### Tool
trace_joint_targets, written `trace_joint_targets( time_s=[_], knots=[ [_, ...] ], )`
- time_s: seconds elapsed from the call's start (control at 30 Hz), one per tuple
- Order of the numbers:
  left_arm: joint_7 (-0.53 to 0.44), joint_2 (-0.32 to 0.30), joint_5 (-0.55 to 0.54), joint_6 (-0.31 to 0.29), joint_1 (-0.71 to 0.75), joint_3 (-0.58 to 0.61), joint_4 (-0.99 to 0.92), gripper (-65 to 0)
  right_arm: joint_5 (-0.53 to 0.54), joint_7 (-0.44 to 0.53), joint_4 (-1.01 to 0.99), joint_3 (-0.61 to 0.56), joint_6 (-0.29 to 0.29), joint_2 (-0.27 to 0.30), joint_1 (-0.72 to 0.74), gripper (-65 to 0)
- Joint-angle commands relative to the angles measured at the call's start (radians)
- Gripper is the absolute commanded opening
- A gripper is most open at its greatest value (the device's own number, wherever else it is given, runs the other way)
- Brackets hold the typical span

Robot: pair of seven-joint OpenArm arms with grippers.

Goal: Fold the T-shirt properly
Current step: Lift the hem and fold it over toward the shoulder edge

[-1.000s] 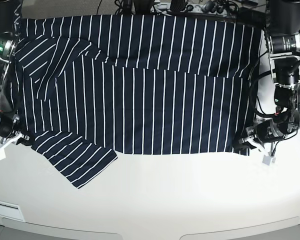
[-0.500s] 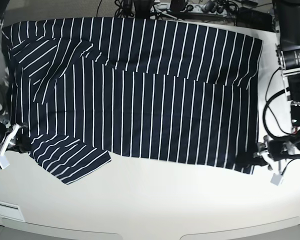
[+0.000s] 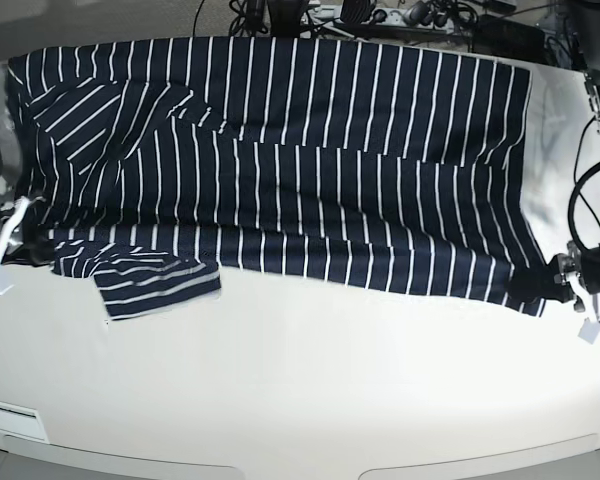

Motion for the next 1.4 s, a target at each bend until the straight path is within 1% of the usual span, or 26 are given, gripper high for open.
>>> trace_joint_targets(
  time_s=[0.0,0.17,0.23,0.33,0.4,0.5,0.63,0.73,0.8,0.87,0.93,0.97,1.0,1.03,1.13,1.23,1.37],
  knots=[
    [0.000,-0.029,-0.024,-0.009,-0.024,-0.007,0.018,-65.0,0.011,0.011,0.013,0.025,0.001,0.037,0.008,-65.0],
    [0.000,-0.031,-0.024,-0.009,-0.018,-0.006,0.018,-65.0,0.013,0.011,0.013,0.034,0.001,0.084,-0.030,-65.0],
    [0.000,-0.031,-0.024,-0.005,-0.012,-0.003,0.019,-65.0,0.015,0.008,0.013,0.034,0.001,0.090,-0.047,-65.0],
    [0.000,-0.035,-0.024,0.008,-0.011,0.034,0.026,-65.0,0.025,-0.008,0.013,0.034,0.001,0.091,-0.074,-65.0],
    [0.000,-0.047,-0.024,0.008,-0.011,0.071,0.038,-65.0,0.057,-0.041,0.013,0.034,0.001,0.091,-0.085,-65.0],
    [0.000,-0.076,-0.024,0.012,-0.011,0.134,0.084,-65.0,0.098,-0.100,0.013,0.034,0.001,0.096,-0.085,-65.0],
    [0.000,-0.130,-0.024,0.011,-0.011,0.227,0.178,-65.0,0.097,-0.101,0.013,0.034,0.001,0.122,-0.085,-65.0],
    [0.000,-0.164,-0.024,0.012,-0.010,0.269,0.257,-65.0,0.098,-0.121,0.013,0.034,0.001,0.126,-0.085,-65.0],
    [0.000,-0.187,-0.024,0.001,0.011,0.274,0.320,-65.0,0.097,-0.114,0.013,0.034,0.001,0.126,-0.098,-65.0],
    [0.000,-0.212,-0.024,-0.009,0.055,0.272,0.402,-65.0,0.089,-0.070,0.013,0.034,0.001,0.123,-0.118,-65.0],
    [0.000,-0.242,-0.024,-0.009,0.124,0.261,0.500,-65.0,0.084,-0.018,0.013,0.034,0.001,0.123,-0.138,-65.0],
    [-0.016,-0.257,-0.024,-0.009,0.163,0.250,0.556,-65.0,0.078,0.002,0.013,0.034,0.001,0.122,-0.146,-65.0],
    [-0.064,-0.267,-0.024,-0.009,0.204,0.233,0.615,-65.0,0.060,0.016,0.013,0.034,0.001,0.121,-0.156,-65.0],
    [-0.082,-0.269,-0.024,-0.009,0.243,0.207,0.674,-65.0,0.042,0.023,0.013,0.034,0.001,0.116,-0.157,-65.0],
    [-0.078,-0.254,-0.024,-0.009,0.335,0.106,0.811,-65.0,0.007,0.024,0.012,0.034,0.001,0.100,-0.156,-65.0],
    [-0.063,-0.253,-0.024,-0.009,0.412,0.009,0.874,-65.0,0.006,0.021,0.012,0.034,0.001,0.101,-0.156,-65.0],
    [-0.060,-0.253,-0.024,-0.009,0.497,-0.103,0.875,-65.0,0.007,-0.005,0.012,0.034,0.001,0.102,-0.156,-65.0]
  ],
)
